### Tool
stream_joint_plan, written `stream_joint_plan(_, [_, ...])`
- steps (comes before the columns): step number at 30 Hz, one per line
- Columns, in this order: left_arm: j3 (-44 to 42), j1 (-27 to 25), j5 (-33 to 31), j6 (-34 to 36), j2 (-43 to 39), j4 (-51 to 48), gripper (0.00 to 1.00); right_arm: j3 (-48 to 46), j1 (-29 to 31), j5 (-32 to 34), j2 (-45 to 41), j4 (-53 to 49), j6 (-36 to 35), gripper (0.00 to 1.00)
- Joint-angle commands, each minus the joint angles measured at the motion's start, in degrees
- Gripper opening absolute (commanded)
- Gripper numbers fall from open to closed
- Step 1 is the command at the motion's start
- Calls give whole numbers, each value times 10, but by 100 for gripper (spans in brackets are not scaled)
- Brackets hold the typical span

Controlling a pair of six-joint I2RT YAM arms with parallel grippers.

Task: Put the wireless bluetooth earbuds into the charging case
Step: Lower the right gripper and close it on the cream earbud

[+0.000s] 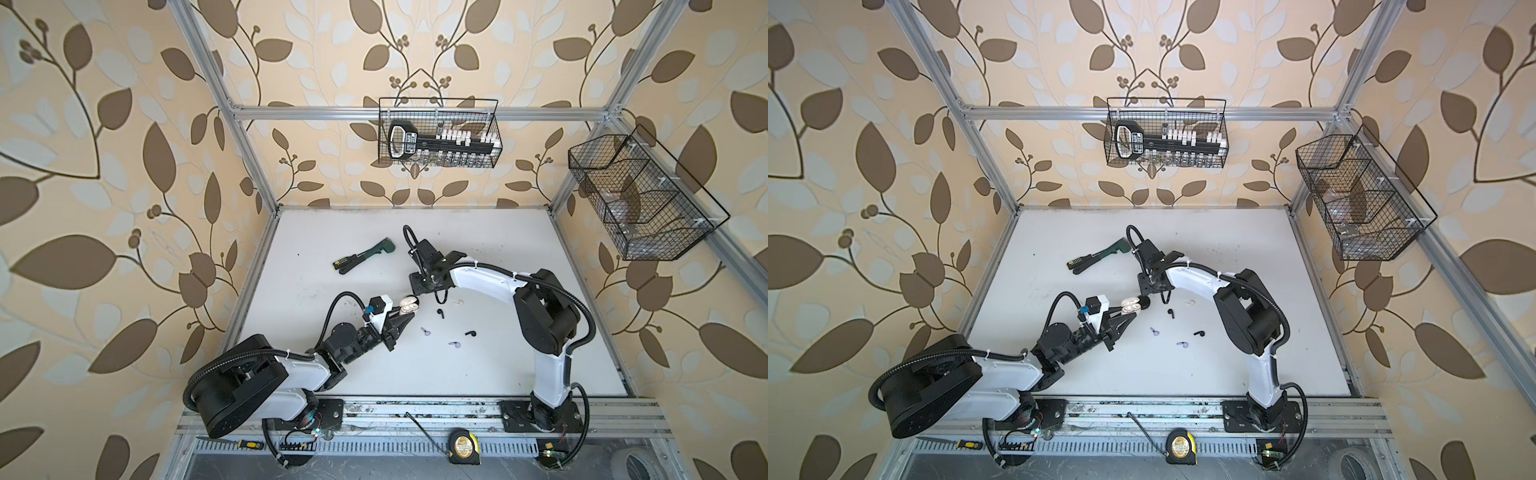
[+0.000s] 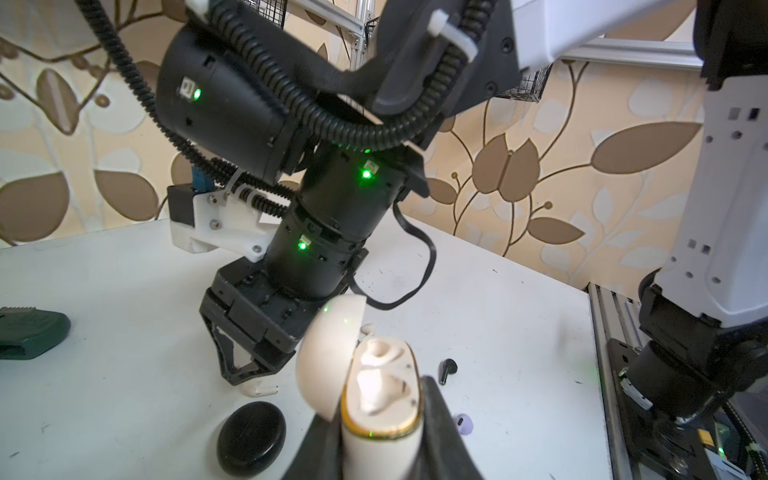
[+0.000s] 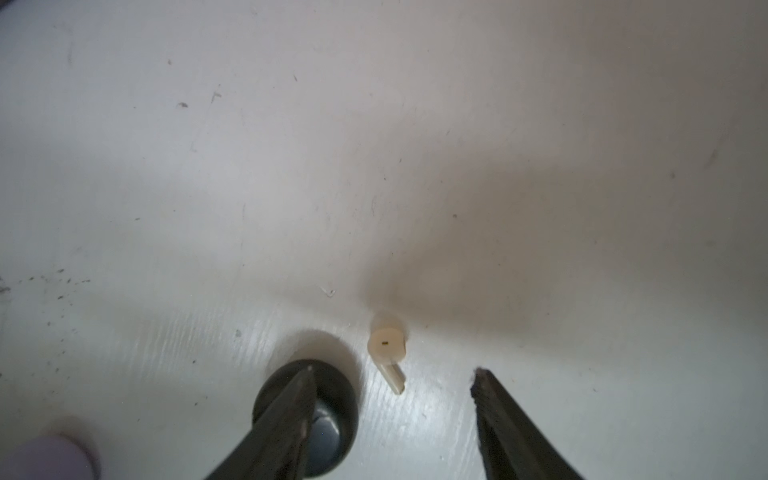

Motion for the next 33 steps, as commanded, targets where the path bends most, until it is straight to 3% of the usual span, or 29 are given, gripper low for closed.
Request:
stream_joint_plan(1, [2,8,14,10,-23,40,0,17,3,7,32,-28,-11,60])
stream_joint_plan(9, [-1,8,11,17,-36,34,0,26,3,18,53,-40,-12,55])
stream_joint_plan(14, [5,8,16,18,-43,15,0,8,-4,43,49,-39,-6,45])
stream_joint_plan(19, [-1,8,16,18,-44,29,0,-28,-21,25,27,-15,9,37])
stream_joint_plan(33, [5,8,25,19,-45,17,0,-44,-21,24,25,2,21,35])
